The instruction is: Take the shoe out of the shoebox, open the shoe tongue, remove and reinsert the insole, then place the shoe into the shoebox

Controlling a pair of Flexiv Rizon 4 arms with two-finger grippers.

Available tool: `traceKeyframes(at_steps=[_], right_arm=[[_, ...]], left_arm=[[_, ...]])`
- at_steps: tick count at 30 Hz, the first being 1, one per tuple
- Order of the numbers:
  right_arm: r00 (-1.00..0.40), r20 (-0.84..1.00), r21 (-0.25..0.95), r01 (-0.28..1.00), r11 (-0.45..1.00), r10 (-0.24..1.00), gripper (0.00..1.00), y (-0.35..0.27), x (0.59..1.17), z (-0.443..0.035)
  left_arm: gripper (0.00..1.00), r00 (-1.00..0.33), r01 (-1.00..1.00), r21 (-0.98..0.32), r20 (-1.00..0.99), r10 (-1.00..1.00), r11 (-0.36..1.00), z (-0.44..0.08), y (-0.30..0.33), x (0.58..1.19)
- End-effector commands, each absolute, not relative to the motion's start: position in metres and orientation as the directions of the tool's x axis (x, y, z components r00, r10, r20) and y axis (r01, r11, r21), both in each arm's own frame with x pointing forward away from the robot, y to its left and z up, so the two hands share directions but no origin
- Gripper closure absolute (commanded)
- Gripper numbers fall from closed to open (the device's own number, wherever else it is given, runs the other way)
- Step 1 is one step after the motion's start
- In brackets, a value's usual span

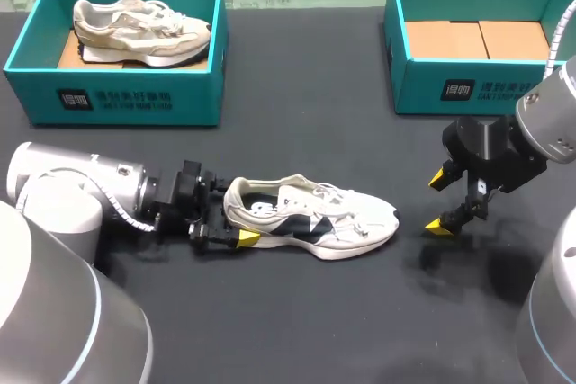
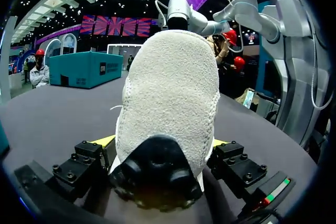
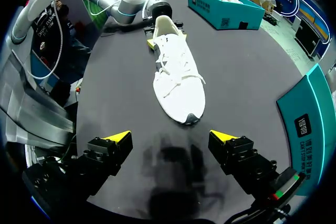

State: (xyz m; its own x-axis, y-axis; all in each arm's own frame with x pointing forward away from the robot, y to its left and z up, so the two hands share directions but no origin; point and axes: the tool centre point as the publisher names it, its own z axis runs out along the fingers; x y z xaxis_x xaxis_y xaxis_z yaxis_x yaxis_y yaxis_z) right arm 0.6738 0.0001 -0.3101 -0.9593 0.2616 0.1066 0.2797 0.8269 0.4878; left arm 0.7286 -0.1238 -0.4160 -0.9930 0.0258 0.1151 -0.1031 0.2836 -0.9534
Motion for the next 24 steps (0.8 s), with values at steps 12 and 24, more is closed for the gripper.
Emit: traceKeyframes(at_steps=[12,24], right_arm=[[-0.959,0.104,0.487,0.280,0.827,0.263,0.00,0.0002,0.6724,-0.3101],[-0.959,0.104,0.487,0.280,0.827,0.263,0.00,0.0002,0.6724,-0.3101]], left_arm=[[1.00,-0.995,-0.097,-0.955,0.104,0.011,0.279,-0.4199,-0.1318,0.7291],[1.00,-0.994,-0.092,-0.955,0.102,0.022,0.283,-0.4201,-0.1272,0.7292]])
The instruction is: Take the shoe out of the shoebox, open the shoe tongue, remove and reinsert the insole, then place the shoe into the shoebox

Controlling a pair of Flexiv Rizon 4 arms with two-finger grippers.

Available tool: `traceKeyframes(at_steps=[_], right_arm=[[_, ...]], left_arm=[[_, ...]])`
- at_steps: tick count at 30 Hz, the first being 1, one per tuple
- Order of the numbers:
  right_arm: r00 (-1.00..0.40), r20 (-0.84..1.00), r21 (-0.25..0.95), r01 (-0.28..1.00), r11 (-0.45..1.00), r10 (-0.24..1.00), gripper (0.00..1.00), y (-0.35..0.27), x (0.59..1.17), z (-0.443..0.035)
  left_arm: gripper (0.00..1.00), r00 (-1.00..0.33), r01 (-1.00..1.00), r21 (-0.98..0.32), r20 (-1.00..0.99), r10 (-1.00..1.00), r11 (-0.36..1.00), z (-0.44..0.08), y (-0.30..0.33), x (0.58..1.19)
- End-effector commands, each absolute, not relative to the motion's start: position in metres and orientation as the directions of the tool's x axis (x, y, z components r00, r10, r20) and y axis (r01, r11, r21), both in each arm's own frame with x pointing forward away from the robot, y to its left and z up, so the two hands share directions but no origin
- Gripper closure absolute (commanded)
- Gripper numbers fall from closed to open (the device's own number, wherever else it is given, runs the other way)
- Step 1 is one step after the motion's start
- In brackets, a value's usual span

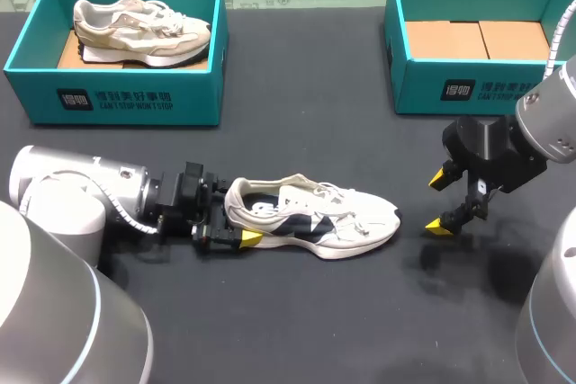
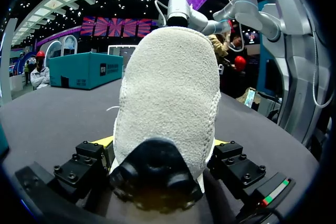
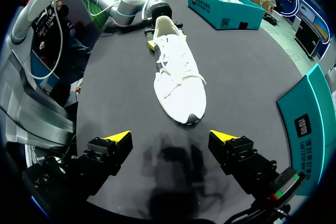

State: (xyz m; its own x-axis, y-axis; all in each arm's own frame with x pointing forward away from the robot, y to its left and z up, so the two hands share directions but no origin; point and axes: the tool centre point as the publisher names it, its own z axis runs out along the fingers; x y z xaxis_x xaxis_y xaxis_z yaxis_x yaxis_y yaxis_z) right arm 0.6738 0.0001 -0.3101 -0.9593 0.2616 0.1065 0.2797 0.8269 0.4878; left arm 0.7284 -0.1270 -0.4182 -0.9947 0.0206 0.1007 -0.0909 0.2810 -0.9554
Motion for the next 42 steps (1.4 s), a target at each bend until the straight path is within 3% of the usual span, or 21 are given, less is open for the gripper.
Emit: traceKeyframes(at_steps=[1,14,20,25,36,42], right_arm=[[-0.959,0.104,0.487,0.280,0.827,0.263,0.00,0.000,0.672,-0.310],[-0.959,0.104,0.487,0.280,0.827,0.263,0.00,0.000,0.672,-0.310],[-0.847,0.184,0.398,0.528,0.750,0.499,0.00,0.028,0.697,-0.295],[-0.798,0.127,0.386,0.587,0.712,0.589,0.00,0.059,0.703,-0.272],[-0.577,0.127,0.136,0.816,0.562,0.807,0.00,0.111,0.717,-0.264],[-0.565,0.130,0.142,0.824,0.548,0.815,0.00,0.112,0.716,-0.262]], left_arm=[[1.00,-0.994,-0.092,-0.955,0.102,0.022,0.283,-0.420,-0.127,0.729],[1.00,-0.994,-0.092,-0.955,0.102,0.022,0.283,-0.420,-0.127,0.729],[1.00,-0.994,-0.092,-0.955,0.102,0.022,0.283,-0.420,-0.127,0.729],[1.00,-0.994,-0.092,-0.955,0.102,0.022,0.283,-0.420,-0.127,0.729],[1.00,-0.994,-0.092,-0.955,0.102,0.022,0.283,-0.420,-0.127,0.729],[1.00,-0.994,-0.092,-0.955,0.102,0.022,0.283,-0.420,-0.127,0.729]])
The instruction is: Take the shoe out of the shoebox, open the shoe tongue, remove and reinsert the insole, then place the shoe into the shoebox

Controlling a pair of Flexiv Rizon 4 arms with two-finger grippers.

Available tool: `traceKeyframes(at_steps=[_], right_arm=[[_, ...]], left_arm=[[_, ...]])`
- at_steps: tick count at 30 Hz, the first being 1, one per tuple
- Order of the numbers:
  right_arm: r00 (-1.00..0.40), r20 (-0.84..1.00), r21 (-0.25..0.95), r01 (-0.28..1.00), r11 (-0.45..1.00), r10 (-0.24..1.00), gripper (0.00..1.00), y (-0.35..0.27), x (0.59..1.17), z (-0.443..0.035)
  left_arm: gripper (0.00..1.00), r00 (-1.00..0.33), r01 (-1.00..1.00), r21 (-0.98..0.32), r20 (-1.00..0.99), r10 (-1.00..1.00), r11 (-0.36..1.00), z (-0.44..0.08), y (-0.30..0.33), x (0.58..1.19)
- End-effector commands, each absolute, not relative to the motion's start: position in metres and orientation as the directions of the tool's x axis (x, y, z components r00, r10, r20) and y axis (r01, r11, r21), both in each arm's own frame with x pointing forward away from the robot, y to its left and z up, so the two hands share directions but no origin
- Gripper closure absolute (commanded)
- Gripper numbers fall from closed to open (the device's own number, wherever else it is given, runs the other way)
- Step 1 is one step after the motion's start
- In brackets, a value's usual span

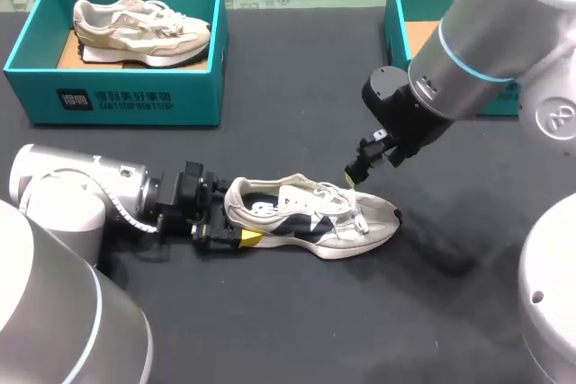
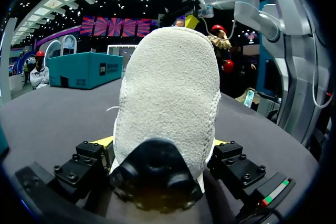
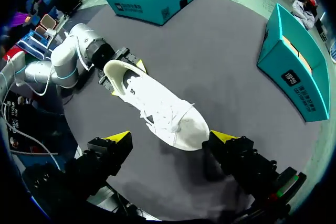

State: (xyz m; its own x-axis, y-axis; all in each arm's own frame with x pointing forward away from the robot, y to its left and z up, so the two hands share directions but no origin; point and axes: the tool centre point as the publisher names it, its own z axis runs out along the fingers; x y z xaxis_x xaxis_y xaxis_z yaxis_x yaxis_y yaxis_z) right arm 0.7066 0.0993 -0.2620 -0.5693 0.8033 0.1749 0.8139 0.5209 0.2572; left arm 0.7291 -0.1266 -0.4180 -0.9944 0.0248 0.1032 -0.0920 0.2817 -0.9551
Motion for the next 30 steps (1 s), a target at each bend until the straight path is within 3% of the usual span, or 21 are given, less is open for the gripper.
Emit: traceKeyframes(at_steps=[1,6,8,15,30], right_arm=[[-0.565,0.130,0.142,0.824,0.548,0.815,0.00,0.112,0.716,-0.262],[-0.565,0.130,0.142,0.824,0.548,0.815,0.00,0.112,0.716,-0.262],[-0.476,0.088,0.055,0.880,0.472,0.875,0.00,0.128,0.718,-0.263],[-0.294,0.025,0.045,0.955,0.292,0.956,0.00,0.160,0.712,-0.260],[-0.139,-0.053,0.016,0.990,0.140,0.989,0.00,0.197,0.706,-0.276]], left_arm=[[1.00,-0.994,-0.092,-0.955,0.102,0.022,0.283,-0.420,-0.127,0.729],[1.00,-0.994,-0.092,-0.955,0.102,0.022,0.283,-0.420,-0.127,0.729],[1.00,-0.994,-0.092,-0.955,0.102,0.022,0.283,-0.420,-0.127,0.729],[1.00,-0.994,-0.092,-0.955,0.102,0.022,0.283,-0.420,-0.127,0.729],[1.00,-0.994,-0.092,-0.955,0.102,0.022,0.283,-0.420,-0.127,0.729]])
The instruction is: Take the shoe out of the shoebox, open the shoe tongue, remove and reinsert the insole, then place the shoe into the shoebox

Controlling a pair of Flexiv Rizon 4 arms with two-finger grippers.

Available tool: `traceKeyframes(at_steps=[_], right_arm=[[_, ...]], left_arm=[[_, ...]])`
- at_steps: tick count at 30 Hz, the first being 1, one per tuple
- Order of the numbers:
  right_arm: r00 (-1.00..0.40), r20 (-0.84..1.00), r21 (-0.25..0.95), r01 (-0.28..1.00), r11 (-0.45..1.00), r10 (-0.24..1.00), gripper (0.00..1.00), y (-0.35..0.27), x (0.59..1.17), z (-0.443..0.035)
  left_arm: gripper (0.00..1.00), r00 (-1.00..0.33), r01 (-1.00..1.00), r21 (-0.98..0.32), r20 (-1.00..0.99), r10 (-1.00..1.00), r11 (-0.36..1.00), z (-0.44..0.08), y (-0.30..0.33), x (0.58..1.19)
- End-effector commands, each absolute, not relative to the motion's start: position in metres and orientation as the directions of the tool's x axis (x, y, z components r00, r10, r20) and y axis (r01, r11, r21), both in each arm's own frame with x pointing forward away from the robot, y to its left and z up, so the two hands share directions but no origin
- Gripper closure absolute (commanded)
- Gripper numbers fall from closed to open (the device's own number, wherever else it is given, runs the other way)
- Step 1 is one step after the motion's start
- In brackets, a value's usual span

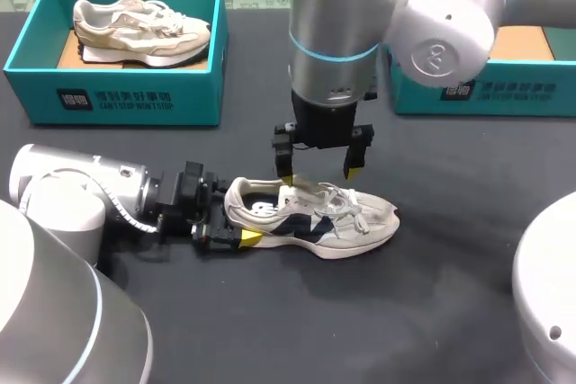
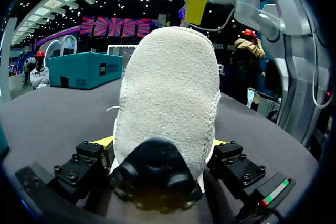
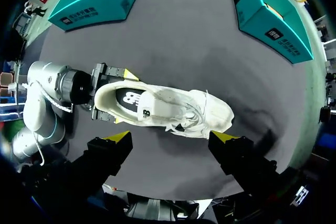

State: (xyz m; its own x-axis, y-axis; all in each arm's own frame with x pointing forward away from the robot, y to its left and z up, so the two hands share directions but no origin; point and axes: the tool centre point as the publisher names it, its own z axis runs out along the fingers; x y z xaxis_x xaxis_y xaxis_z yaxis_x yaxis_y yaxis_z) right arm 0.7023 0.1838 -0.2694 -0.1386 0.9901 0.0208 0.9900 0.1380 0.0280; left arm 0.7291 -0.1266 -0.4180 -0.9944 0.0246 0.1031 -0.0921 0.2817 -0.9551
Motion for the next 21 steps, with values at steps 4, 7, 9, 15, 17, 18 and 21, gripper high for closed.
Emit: traceKeyframes(at_steps=[4,7,9,15,17,18,21], right_arm=[[-0.139,-0.053,0.016,0.990,0.140,0.989,0.00,0.197,0.706,-0.276],[-0.139,-0.053,0.016,0.990,0.140,0.989,0.00,0.197,0.706,-0.276],[-0.117,-0.126,-0.017,0.993,0.116,0.985,0.00,0.204,0.709,-0.278],[0.002,-0.237,-0.019,1.000,-0.007,0.972,0.00,0.216,0.710,-0.280],[0.037,-0.259,-0.017,0.999,-0.042,0.965,0.00,0.220,0.708,-0.281],[0.050,-0.263,-0.003,0.999,-0.052,0.964,0.00,0.222,0.708,-0.282],[0.073,-0.293,0.016,0.997,-0.072,0.953,0.00,0.226,0.708,-0.285]], left_arm=[[1.00,-0.994,-0.092,-0.955,0.102,0.022,0.283,-0.420,-0.127,0.729],[1.00,-0.994,-0.092,-0.955,0.102,0.022,0.283,-0.420,-0.127,0.729],[1.00,-0.994,-0.092,-0.955,0.102,0.022,0.283,-0.420,-0.127,0.729],[1.00,-0.994,-0.092,-0.955,0.102,0.022,0.283,-0.420,-0.127,0.729],[1.00,-0.994,-0.092,-0.955,0.102,0.022,0.283,-0.420,-0.127,0.729],[1.00,-0.994,-0.092,-0.955,0.102,0.022,0.283,-0.420,-0.127,0.729],[1.00,-0.994,-0.092,-0.955,0.102,0.022,0.283,-0.420,-0.127,0.729]])
